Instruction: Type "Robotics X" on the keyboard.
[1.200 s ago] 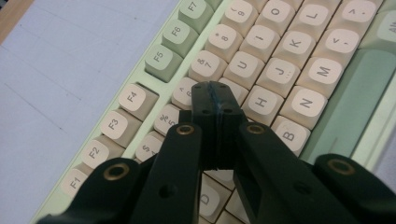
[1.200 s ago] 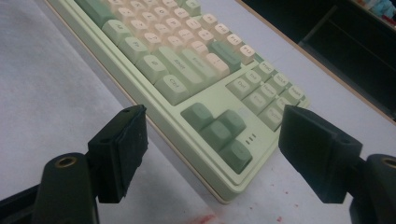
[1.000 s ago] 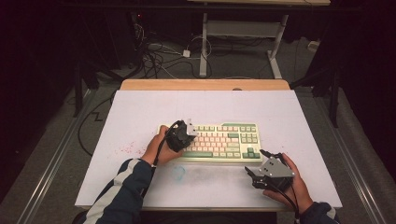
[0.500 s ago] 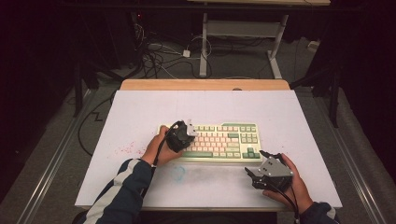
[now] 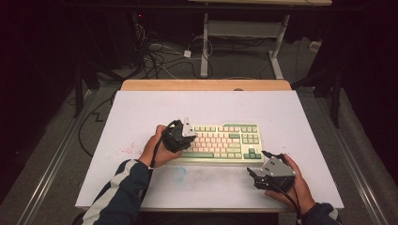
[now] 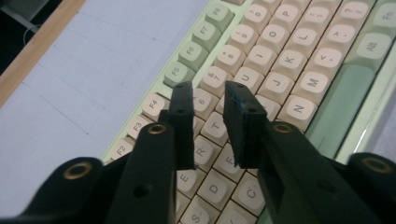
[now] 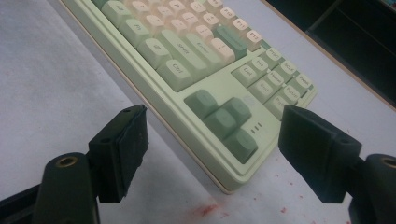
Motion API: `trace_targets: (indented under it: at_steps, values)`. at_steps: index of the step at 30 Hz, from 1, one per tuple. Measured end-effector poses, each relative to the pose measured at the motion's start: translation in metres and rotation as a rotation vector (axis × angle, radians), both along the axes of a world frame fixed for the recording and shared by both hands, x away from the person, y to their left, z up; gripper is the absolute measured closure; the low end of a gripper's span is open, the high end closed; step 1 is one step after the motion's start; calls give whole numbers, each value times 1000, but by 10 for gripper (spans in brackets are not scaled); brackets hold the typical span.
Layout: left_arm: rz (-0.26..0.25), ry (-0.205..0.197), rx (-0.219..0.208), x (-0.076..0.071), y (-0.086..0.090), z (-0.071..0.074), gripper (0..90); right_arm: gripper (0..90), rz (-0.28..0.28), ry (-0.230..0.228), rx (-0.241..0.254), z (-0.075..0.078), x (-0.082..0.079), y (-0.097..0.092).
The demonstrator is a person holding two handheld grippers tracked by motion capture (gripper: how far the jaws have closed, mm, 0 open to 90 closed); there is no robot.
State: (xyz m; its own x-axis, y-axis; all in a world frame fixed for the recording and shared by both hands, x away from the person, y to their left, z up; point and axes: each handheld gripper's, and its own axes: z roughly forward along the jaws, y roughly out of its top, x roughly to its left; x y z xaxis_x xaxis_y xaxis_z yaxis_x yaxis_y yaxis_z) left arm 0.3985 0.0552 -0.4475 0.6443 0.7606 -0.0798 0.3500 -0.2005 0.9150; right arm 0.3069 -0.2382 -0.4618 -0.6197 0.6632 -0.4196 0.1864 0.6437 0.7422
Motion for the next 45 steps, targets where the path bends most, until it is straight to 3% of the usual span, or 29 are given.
trace_targets:
  at_steps: [8,15,20,23,35,45]
  values:
    - [8,-69,-12,-13,1,6,413,249,-2,3,-1,0,0,0]
    - [13,-125,-41,-24,10,8,253,249,-3,3,4,0,1,-1]
    - [22,-158,-55,-32,21,11,236,248,-11,1,18,2,0,-2]
    - [27,-179,-33,-37,27,9,222,248,-9,-1,19,3,0,-3]
    - [64,-241,-28,-50,51,2,212,252,-11,4,25,2,1,-2]
    - [120,-240,-32,-56,68,-2,208,228,-22,1,29,3,2,-3]
